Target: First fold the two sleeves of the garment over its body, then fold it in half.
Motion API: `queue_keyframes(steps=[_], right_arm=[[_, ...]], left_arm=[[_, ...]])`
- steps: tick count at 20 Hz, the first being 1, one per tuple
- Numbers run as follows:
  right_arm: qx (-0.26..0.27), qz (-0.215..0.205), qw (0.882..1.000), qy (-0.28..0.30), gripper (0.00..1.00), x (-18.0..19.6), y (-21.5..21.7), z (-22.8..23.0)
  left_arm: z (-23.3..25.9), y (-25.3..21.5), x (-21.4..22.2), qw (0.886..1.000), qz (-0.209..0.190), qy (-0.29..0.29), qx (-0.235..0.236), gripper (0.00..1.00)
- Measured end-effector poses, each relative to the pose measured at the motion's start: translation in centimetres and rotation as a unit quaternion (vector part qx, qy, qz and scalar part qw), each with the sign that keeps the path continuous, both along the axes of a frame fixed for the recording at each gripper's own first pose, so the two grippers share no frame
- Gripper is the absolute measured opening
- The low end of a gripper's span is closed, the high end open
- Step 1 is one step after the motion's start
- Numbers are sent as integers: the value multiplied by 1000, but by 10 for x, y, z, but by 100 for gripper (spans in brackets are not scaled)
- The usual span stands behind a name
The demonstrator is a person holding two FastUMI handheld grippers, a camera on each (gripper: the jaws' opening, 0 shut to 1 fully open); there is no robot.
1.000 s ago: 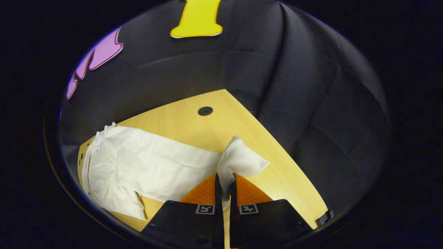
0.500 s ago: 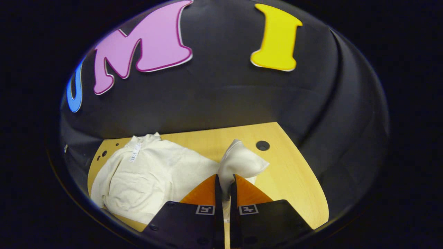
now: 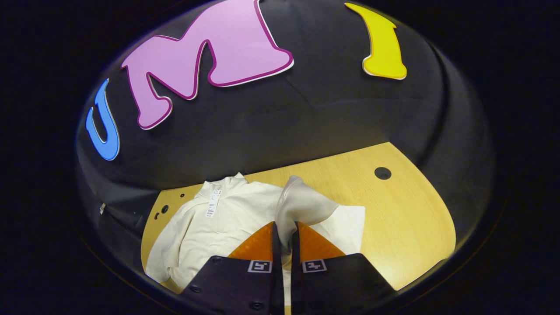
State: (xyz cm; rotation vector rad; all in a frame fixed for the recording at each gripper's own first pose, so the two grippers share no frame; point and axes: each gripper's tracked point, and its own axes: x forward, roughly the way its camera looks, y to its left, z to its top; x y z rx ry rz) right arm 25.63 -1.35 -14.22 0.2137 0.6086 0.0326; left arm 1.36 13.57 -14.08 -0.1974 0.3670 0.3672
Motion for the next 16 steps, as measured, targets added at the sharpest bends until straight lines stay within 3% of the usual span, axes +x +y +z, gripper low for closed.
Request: queue_keyframes(steps=[3,8,11,16], right_arm=[[-40,-7,999,-2,11,-11,-22,0],[-80,-26,996,-43,11,-46,-64,46],[-71,-36,995,-66,10,-68,-69,77],[-38,-30,994,-96,10,-86,-38,111]], left_arm=[[1,0,1,1000,-7,2,-3,100],[0,-9,10,1000,-29,-4,-7,100],[-1,-16,15,999,-44,-6,-12,100],[-5,-17,16,998,-60,-7,-14,100]])
